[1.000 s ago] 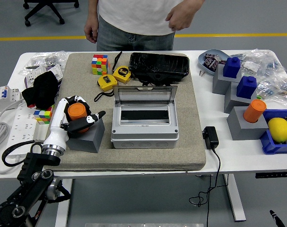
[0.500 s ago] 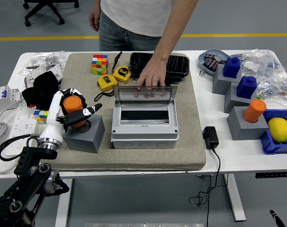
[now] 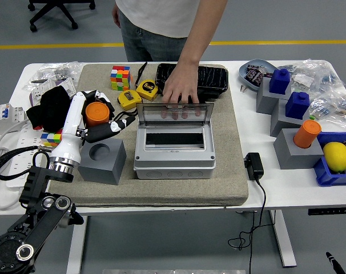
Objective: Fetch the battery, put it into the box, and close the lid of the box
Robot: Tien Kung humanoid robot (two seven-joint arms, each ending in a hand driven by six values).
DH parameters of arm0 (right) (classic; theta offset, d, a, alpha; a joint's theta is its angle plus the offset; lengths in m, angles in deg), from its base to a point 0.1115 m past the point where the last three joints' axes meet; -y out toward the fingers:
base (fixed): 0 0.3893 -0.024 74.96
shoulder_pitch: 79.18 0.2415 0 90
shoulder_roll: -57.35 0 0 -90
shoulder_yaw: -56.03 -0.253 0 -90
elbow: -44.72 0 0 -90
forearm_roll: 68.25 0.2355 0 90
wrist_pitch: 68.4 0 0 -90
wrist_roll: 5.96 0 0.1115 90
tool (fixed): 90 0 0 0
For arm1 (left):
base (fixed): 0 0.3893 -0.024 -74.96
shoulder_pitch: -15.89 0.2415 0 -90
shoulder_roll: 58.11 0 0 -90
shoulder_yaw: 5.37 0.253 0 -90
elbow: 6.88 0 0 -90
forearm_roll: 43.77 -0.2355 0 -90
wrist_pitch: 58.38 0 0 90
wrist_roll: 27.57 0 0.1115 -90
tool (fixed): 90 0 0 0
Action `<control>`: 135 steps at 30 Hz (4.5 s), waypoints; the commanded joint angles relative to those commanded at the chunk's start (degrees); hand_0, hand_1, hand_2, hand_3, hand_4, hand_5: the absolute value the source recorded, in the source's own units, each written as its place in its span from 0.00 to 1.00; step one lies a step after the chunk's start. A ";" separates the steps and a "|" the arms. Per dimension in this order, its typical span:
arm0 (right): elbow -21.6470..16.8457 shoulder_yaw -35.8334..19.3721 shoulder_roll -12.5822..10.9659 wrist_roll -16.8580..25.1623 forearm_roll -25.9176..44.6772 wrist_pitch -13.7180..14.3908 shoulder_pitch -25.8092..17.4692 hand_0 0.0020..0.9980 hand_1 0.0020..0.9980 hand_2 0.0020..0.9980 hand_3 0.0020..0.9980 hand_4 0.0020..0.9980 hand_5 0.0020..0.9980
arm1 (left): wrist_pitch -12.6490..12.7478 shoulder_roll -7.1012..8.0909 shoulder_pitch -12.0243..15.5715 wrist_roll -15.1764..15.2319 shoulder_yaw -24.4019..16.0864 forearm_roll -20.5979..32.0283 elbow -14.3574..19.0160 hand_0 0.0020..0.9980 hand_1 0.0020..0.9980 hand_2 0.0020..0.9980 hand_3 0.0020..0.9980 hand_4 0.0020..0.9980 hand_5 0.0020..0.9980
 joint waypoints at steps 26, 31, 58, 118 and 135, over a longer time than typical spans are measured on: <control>0.00 0.49 -0.28 -0.28 -0.68 -0.10 0.24 0.72 0.66 0.69 0.74 1.00 1.00 | 2.94 1.21 -10.48 -1.69 23.05 -15.91 -3.44 0.05 0.00 0.00 0.00 0.93 0.25; 0.00 0.67 -0.33 -0.32 -0.75 -0.13 0.37 0.72 0.66 0.69 0.74 1.00 1.00 | 3.30 1.17 -13.07 -1.51 27.39 -15.74 -5.73 0.05 0.00 0.00 0.00 0.93 0.25; 0.00 1.54 -0.49 -0.65 -0.72 -0.20 0.53 0.72 0.66 0.69 0.74 1.00 1.00 | 6.75 -5.17 -23.71 1.29 32.08 -13.27 -24.70 0.06 0.00 0.00 0.00 0.93 0.25; 0.00 1.40 -0.48 -0.73 -0.93 -0.16 0.50 0.72 0.66 0.69 0.74 1.00 1.00 | 3.88 -5.17 -24.90 3.29 28.64 -14.66 -31.71 0.17 0.07 0.11 0.11 1.00 0.61; 0.00 1.19 -0.46 -0.68 -0.97 -0.14 0.50 0.72 0.66 0.69 0.74 1.00 1.00 | 2.89 -5.17 -24.88 3.27 27.65 -15.85 -31.50 0.52 0.50 0.46 0.46 1.00 0.63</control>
